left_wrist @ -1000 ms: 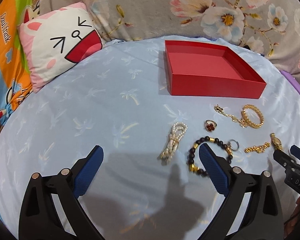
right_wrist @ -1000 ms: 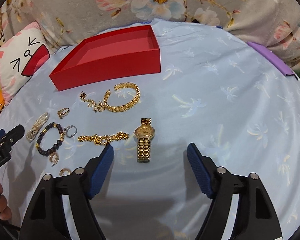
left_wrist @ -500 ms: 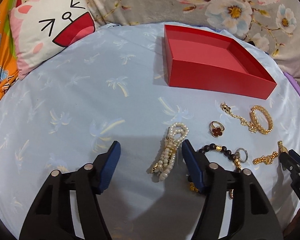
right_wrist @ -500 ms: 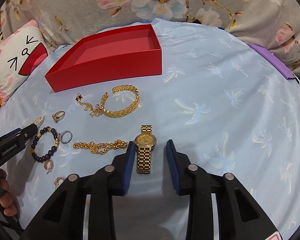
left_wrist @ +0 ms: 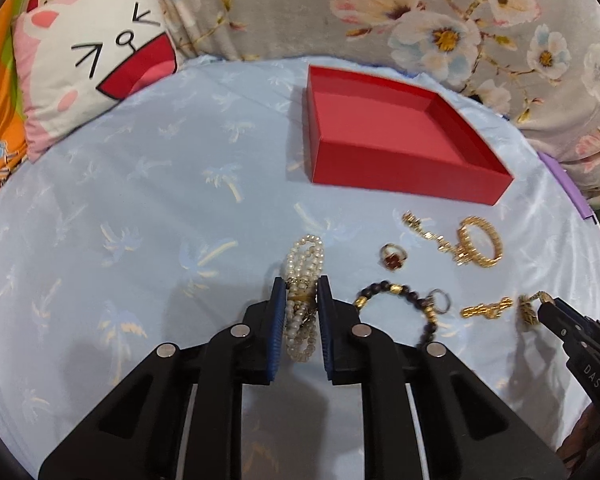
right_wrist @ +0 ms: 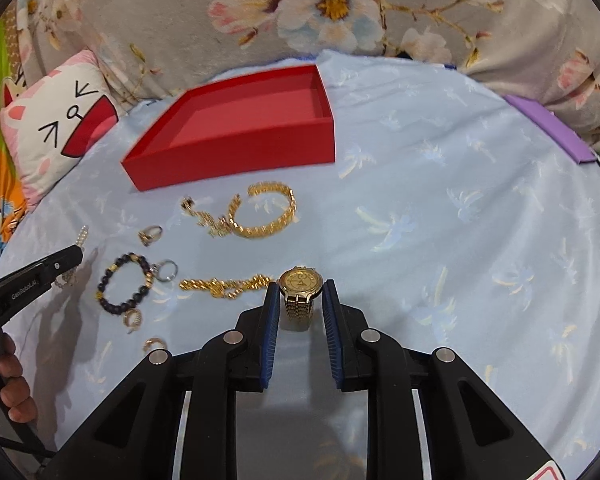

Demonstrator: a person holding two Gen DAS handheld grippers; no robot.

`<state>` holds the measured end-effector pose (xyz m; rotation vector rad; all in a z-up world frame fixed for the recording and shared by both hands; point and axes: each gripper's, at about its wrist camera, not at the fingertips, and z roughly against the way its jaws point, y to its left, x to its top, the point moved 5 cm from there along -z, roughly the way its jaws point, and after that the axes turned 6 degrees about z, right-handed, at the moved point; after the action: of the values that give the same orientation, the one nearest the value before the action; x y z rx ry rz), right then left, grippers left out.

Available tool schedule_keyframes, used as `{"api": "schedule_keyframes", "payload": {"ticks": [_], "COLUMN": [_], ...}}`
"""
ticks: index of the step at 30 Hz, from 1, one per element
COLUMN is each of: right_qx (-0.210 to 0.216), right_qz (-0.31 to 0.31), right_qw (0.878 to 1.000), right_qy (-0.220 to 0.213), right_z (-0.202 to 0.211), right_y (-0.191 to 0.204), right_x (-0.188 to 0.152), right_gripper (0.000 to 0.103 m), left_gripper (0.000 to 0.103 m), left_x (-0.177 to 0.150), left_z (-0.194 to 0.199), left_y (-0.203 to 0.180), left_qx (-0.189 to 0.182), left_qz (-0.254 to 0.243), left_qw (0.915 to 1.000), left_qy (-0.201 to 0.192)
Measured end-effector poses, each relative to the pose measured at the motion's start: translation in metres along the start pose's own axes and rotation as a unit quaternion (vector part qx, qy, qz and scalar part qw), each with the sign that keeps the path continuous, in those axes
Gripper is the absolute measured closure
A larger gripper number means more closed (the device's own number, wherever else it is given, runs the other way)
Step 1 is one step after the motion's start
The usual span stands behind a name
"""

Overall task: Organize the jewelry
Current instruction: 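Carry the pearl bracelet and gold watch into the red tray and open both tools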

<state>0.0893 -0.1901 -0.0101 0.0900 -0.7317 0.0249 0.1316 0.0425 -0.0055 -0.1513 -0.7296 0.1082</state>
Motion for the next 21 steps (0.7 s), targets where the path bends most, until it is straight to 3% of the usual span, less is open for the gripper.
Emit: {"api": "schedule_keyframes", "payload": {"ticks": [5,10,16,21], "right_qx": [0.014,0.033,0.044,0.047], "right_qz": [0.018,0.028,0.028,0.030], "right_qw": [0.999,0.997,0.996,0.996], "right_qy": [-0.030,-0.056,-0.075,-0.068], "right_z": [0.021,0.012,-0.030,-0.082], "right_y": [0.001,0.004,0.003,0.007], "right_x": [0.041,0.102,0.178,0.229], "right_gripper": [0.083,0.083,0.083,0.083], "left_gripper": [0.088,0.088,0.088,0.088], "left_x": [0.036,0.092,0.161,0.196], "left_z": [0.026,0.022,-0.020,-0.078], "left_y": [-0.019,-0.045,-0.076,-0.088], "left_qx": [-0.012,-0.023,-0.040,-0.042], "left_qz": [-0.033,-0.053,-0.056,-0.044], "left_qw": [0.9989,0.9966,0.9951,0.9971], "left_qy": [-0.031,-0.059,-0.070,-0.047]}}
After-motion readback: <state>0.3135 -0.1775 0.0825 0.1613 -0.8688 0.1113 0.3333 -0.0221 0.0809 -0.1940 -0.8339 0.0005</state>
